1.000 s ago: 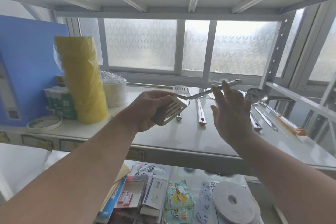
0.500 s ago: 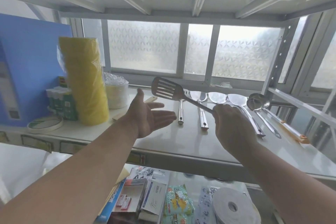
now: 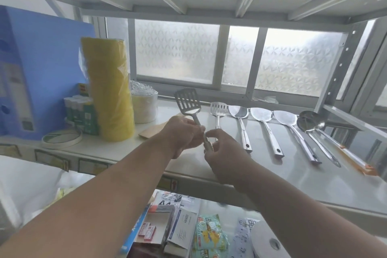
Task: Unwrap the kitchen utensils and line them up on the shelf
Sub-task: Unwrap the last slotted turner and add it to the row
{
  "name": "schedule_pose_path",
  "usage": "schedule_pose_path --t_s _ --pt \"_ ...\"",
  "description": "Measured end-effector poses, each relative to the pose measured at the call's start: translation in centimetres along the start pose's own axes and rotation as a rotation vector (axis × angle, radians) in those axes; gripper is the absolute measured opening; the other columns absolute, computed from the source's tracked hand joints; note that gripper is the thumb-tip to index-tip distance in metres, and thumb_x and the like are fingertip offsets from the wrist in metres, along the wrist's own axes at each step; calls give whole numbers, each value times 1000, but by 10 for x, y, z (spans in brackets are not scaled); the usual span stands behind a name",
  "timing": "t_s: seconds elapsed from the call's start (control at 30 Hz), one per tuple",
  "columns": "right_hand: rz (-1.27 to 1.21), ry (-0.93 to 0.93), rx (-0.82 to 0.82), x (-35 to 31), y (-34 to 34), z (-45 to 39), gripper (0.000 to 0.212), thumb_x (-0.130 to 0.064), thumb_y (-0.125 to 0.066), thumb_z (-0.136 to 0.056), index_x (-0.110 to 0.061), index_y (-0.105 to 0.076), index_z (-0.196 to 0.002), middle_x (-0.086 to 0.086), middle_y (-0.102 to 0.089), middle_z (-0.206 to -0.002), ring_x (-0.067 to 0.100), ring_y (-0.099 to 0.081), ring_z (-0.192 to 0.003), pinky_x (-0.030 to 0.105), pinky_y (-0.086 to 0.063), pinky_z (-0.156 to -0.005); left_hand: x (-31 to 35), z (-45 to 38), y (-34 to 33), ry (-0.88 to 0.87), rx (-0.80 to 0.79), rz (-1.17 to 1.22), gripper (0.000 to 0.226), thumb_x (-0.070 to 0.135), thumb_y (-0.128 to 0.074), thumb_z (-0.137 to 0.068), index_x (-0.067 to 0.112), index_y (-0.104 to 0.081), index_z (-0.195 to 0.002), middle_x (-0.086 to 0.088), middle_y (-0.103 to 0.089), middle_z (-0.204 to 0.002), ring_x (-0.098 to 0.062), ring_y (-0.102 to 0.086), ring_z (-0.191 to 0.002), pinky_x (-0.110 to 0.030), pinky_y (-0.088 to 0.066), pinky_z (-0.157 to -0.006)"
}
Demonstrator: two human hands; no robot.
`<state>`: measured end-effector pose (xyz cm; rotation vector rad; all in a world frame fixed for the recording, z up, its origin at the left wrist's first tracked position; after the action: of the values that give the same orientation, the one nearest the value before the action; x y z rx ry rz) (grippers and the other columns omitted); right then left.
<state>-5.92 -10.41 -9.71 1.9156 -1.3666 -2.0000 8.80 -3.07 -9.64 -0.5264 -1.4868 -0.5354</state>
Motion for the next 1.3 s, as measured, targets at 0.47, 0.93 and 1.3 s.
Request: schedule_pose_path --t_s 0.47,0.93,1.3 --pt "356 324 -117 10 -16 -2 52 -38 -59 -91 -32 -55 -143 -7 -58 -129 14 -50 -114 29 -40 -100 11 -63 -9 -40 18 -1092 19 21 -68 -86 3 -73 -81 -4 -70 -66 -22 -62 -56 -32 -54 -58" --pt "863 573 -208 16 -7 -24 35 -51 -31 -98 -30 -56 -111 -8 -59 -131 21 -36 -135 51 -28 -105 -9 -79 -17 -167 40 -1426 44 48 -42 -111 18 -70 -127 -4 -64 -138 -26 -61 -128 -38 -48 -95" --pt "914 610 -145 19 -19 -39 19 -38 -42 -100 -29 -54 -111 -1 -61 -129 22 -40 -138 50 -31 -99 -21 -85 13 -236 -102 -994 27 37 -58 -102 28 -81 -114 7 -69 -141 -13 -53 -142 -32 -41 -116"
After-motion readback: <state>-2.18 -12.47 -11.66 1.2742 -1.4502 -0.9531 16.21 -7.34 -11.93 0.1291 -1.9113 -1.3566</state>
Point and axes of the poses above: each hand's wrist, its own z-axis away from the middle knuckle, its own y-axis out of the back of the hand, x = y × z, the point moved 1 cm from there along -z, towards the middle knuckle
